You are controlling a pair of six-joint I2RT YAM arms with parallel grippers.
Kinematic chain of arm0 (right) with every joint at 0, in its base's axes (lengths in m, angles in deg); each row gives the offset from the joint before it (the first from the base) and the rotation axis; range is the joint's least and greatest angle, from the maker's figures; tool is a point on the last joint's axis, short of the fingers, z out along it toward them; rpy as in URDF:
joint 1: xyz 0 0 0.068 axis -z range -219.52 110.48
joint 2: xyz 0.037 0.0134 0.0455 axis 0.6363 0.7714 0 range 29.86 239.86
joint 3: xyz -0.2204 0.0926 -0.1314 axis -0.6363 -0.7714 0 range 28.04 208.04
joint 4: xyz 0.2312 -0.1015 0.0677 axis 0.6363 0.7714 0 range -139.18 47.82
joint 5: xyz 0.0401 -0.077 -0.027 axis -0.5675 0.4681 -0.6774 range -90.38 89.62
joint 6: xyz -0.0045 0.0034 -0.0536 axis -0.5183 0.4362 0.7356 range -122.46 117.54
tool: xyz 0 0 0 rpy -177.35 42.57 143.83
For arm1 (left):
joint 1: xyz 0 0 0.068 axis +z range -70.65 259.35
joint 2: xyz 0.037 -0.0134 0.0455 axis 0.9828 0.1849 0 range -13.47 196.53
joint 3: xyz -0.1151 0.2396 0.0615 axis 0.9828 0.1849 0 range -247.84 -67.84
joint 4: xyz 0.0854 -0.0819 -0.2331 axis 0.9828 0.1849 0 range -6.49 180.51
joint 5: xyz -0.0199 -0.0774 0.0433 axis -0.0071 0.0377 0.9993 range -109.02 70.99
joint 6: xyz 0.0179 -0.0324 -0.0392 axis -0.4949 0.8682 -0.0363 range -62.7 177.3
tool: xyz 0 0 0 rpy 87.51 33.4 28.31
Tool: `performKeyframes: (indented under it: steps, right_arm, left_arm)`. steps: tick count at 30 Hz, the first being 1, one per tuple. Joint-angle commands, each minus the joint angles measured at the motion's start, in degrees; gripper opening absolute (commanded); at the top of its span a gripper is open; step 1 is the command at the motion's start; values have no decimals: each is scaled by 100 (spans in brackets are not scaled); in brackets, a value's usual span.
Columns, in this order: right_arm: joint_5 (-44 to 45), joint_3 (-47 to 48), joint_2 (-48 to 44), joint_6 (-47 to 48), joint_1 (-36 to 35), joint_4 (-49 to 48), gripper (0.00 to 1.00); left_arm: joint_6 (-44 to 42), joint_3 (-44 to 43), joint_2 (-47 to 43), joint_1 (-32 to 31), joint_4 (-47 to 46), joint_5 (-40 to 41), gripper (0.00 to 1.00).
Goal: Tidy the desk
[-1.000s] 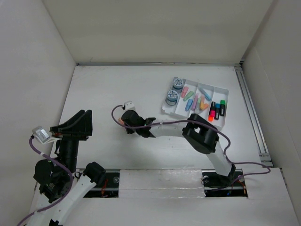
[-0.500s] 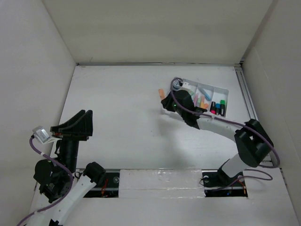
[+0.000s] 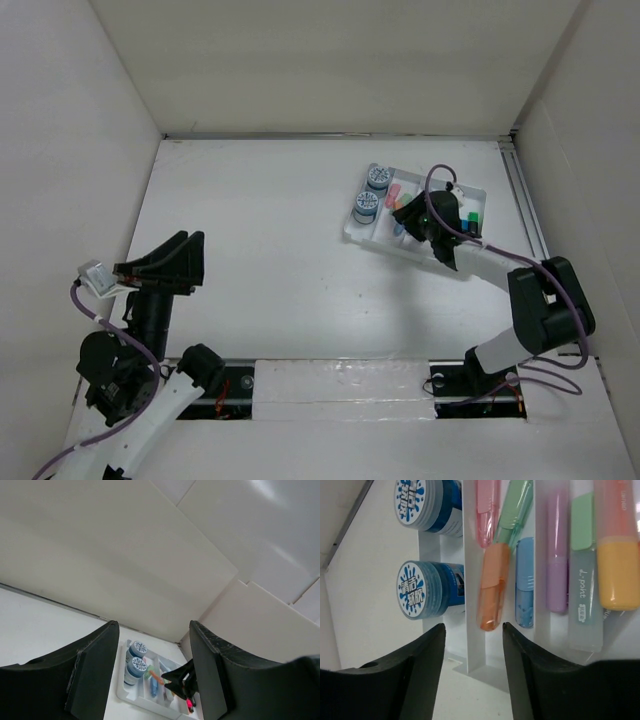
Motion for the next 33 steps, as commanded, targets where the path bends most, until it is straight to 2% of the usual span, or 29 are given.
performKeyframes:
  steps: [1, 2, 6, 9, 10, 13, 14, 15, 17, 20, 25, 33]
  right_arm:
    - [-268, 305, 91, -123, 49, -272, 56]
    - [-338, 288, 30, -105, 49, -298, 65]
    - [-242, 182, -462, -79, -83, -255, 84]
    - [-32, 68, -1268, -35, -424, 0, 83]
    - [-31, 68, -1272, -35, -426, 1, 82]
    - [153, -55, -2122, 26, -1039, 115, 82]
    - [241, -82, -2507, 105, -1406, 176, 87]
    - [259, -99, -2711, 158, -1593, 203, 99]
    - [347, -152, -3063, 280, -2119, 264, 100]
    - [488, -126, -3696, 447, -2534, 501, 100]
    - [58, -135, -4706, 738, -3219, 616, 100]
    - [-400, -56, -5025, 932, -3624, 598, 100]
  left_arm:
    - [-78, 18, 133, 30, -245, -110, 55]
    - [-86, 9, 133, 30, -237, -110, 55]
    - [-148, 9, 186, 30, -263, -268, 55]
    - [-340, 9, 204, 30, -315, -635, 56]
    - [-385, 9, 195, 30, -316, -638, 56]
    - [-464, 0, 204, 30, -324, -874, 59]
    - [-473, -17, 204, 30, -324, -953, 59]
    - [-482, -26, 204, 30, -324, -980, 60]
    - [-499, -26, 195, 30, -324, -1068, 62]
    - [-517, -17, 168, 30, -333, -1112, 65]
    - [-535, 0, 221, 30, -395, -1235, 67]
    - [-605, 9, 221, 30, -421, -1393, 68]
